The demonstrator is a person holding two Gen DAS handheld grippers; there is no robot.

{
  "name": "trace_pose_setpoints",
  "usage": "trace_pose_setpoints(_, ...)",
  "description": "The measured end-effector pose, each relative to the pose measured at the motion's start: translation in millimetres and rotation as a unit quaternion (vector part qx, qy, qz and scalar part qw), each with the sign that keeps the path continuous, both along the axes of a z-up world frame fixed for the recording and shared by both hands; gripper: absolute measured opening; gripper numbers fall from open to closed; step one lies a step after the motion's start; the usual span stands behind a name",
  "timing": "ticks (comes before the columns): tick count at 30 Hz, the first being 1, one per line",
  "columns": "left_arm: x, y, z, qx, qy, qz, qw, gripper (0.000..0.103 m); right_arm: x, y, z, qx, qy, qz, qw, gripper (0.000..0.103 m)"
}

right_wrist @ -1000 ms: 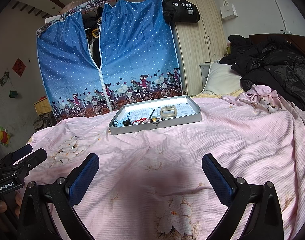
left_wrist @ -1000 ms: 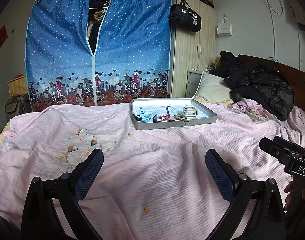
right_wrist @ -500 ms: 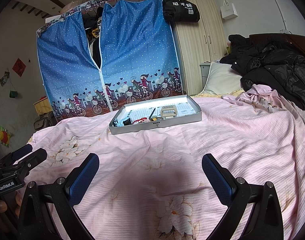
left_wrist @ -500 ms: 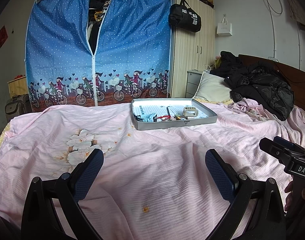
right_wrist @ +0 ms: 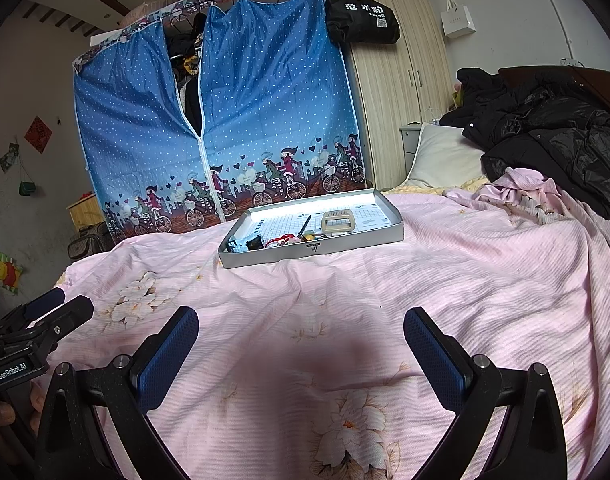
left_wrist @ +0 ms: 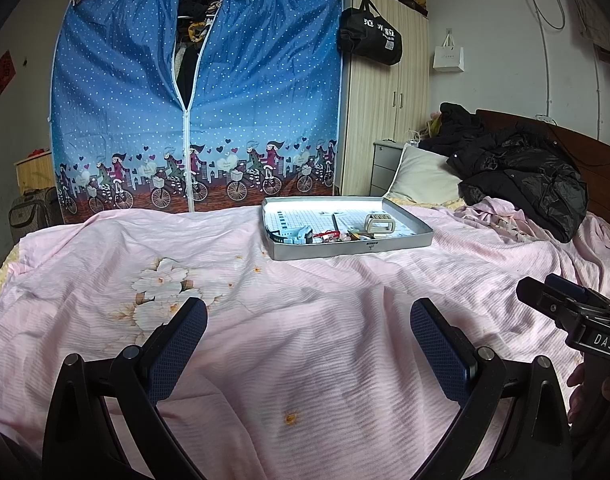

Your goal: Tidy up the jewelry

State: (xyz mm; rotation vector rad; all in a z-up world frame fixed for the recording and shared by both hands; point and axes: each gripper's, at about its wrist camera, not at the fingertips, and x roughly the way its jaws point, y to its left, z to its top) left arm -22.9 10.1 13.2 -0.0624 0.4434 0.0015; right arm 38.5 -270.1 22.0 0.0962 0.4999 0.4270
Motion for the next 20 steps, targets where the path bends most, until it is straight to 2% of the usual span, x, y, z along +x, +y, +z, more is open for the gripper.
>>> trace_pose_setpoints(4, -0.6, 1.5, 1.6, -0.009, 0.000, 0.006, 0.9999, 0.100, 0.3, 0.1, 0.1, 0.000, 0.000, 0.000, 1.000, 0.103)
trace_pose_setpoints(11, -2.1, 2.9, 1.4, 0.007, -0.003, 0.027, 0.9996, 0.100, -1.4, -0.1, -0.8, -0.001, 0.000, 0.001, 1.000, 0.103)
trace_pose_setpoints(20, -0.4, 3.4, -2.5, 0.015, 0.000, 0.026, 0.9995, 0.100, -1.2, 0.1, -0.3, -0.001, 0.001, 0.000, 1.000, 0.103)
